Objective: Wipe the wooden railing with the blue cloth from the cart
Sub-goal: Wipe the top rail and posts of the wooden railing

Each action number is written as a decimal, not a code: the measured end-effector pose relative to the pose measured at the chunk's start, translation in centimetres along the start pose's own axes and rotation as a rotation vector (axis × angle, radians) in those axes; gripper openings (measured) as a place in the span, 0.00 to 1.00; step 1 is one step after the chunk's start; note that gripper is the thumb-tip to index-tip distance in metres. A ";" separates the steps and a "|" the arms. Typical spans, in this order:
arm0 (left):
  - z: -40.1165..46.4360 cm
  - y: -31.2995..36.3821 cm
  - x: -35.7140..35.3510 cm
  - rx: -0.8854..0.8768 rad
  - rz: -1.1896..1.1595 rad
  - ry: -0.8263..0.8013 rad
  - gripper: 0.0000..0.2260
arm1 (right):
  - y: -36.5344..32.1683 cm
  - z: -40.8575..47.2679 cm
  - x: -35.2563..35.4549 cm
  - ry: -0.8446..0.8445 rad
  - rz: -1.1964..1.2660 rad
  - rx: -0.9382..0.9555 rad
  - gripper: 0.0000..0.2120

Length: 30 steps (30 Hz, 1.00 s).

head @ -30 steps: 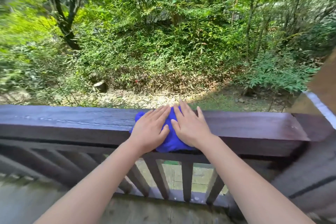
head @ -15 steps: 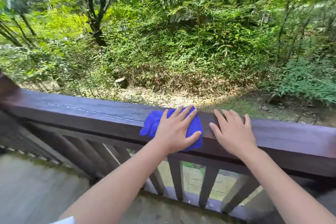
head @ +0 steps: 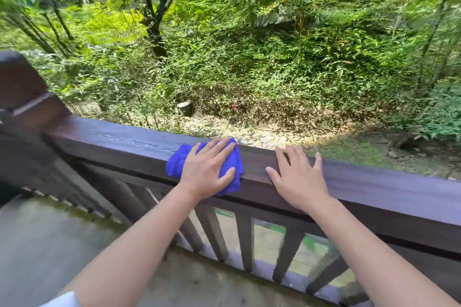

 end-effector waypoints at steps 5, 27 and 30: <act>1.4 -13.3 1.4 0.092 0.013 -0.033 0.30 | -4.6 2.9 -0.9 -0.022 -0.006 -0.017 0.30; 1.5 -15.7 1.0 -0.007 -0.027 0.019 0.25 | -16.1 12.7 -3.2 -0.073 0.044 0.271 0.27; 1.7 -20.0 1.9 0.079 -0.020 0.002 0.25 | -17.7 14.2 -3.5 -0.085 0.048 0.320 0.27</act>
Point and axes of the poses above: each hand's wrist, its own z-axis towards the middle knuckle, its own x-axis out of the back of the hand, y = z × x, the point moved 3 cm from there along z, towards the middle knuckle, and after that the axes turned 12 degrees about x, right-handed, at the moved point
